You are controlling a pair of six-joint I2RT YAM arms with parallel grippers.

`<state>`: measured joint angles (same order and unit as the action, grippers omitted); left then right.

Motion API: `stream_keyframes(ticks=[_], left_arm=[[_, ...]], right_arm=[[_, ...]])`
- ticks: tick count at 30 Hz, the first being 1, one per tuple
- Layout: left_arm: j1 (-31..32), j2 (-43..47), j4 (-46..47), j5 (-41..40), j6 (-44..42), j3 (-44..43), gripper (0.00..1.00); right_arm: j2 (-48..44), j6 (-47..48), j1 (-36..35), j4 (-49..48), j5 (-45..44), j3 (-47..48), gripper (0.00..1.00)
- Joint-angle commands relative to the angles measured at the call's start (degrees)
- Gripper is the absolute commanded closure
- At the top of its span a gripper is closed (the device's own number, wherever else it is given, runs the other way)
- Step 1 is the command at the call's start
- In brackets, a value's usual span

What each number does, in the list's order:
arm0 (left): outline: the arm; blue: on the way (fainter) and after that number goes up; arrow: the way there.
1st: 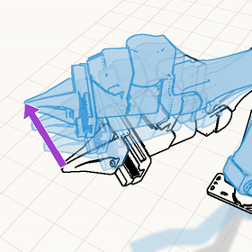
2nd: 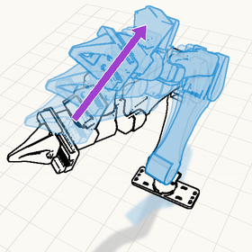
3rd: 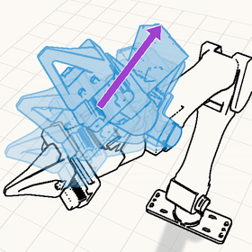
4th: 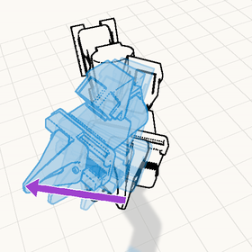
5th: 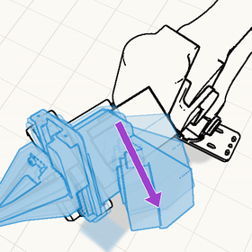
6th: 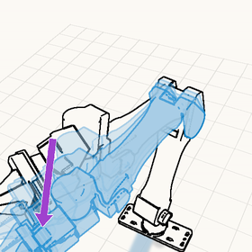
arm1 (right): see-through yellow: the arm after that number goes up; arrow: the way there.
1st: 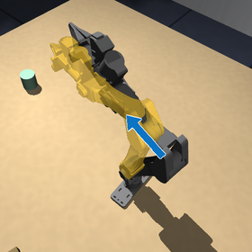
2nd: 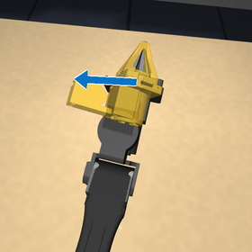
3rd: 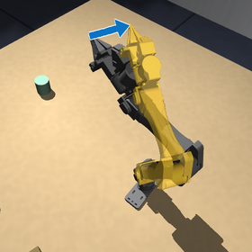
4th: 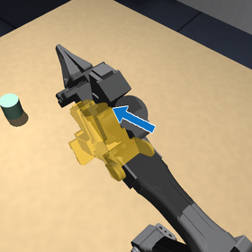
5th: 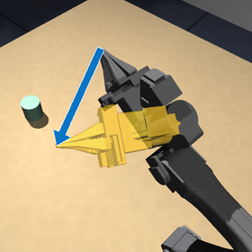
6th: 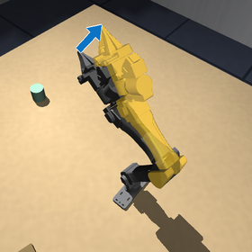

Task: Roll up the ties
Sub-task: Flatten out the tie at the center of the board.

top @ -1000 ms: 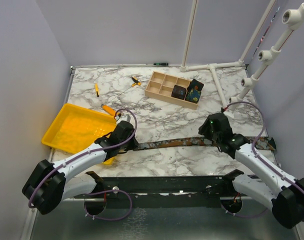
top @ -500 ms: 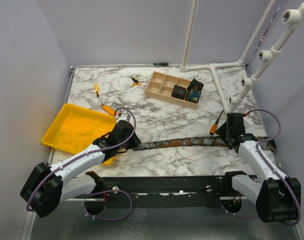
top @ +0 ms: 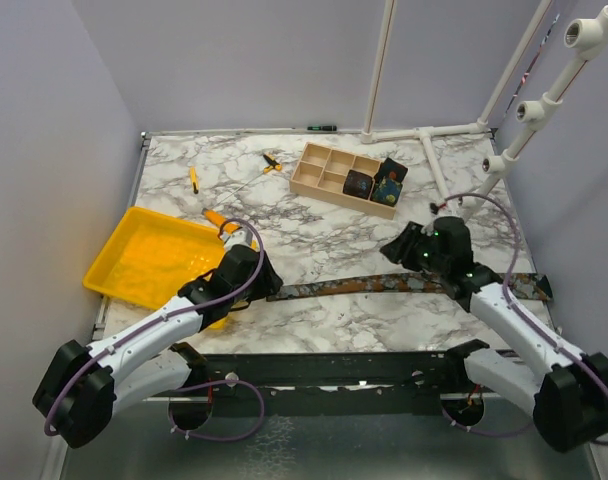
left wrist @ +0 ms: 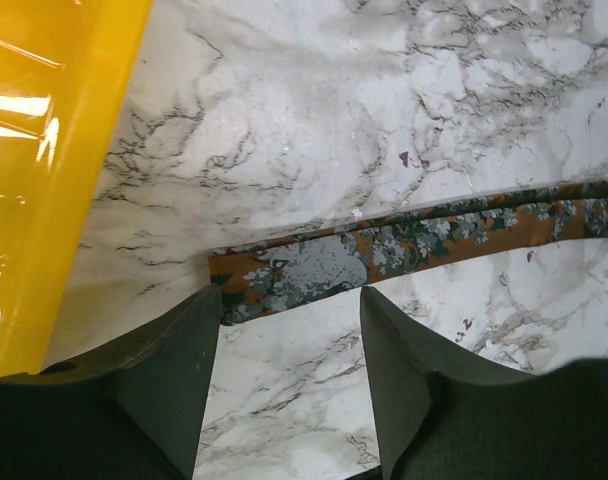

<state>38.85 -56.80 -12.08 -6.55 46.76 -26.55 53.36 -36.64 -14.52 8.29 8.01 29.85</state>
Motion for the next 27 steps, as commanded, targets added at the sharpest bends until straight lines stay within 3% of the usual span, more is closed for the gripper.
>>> stream_keyframes(ticks=[1, 3, 5, 8, 14, 21, 24, 27], left_arm=[[-0.14, 2.36, -6.88, -6.26, 2.22, -0.74, 0.38], [-0.09, 2.32, -8.63, -6.87, 2.61, -0.78, 0.32], [-0.11, 1.59, -9.92, -7.29, 3.01, -0.94, 0.14], [-0.11, 0.60, -11.64, -7.80, 3.77, -1.31, 0.02], [-0.01, 4.18, -11.84, -6.96, 3.59, -1.04, 0.01], [-0.03, 10.62, -10.03, -10.78, 6.11, 1.17, 0.01], [0.00, 12.91, -9.10, -11.61, 6.86, 1.98, 0.01], [-0.02, 16.61, -9.06, -13.25, 8.46, 2.68, 0.01]], right_arm=[[10.43, 3.20, -14.89, -6.84, 8.82, 4.16, 0.57], [15.82, 3.54, -20.84, -7.75, 8.39, 6.39, 0.59], [20.77, 4.00, -25.43, -10.48, 7.47, 8.42, 0.62], [26.50, 4.66, -29.53, -12.25, 6.62, 11.06, 0.65], [29.81, 8.24, -35.29, -12.57, -3.02, 13.07, 0.63], [31.03, 2.73, -35.53, -15.43, -11.99, 12.20, 0.31], [31.17, -1.23, -34.01, -20.04, -7.89, 9.86, 0.20], [32.60, -0.07, -31.72, -20.84, 1.58, 10.36, 0.18]])
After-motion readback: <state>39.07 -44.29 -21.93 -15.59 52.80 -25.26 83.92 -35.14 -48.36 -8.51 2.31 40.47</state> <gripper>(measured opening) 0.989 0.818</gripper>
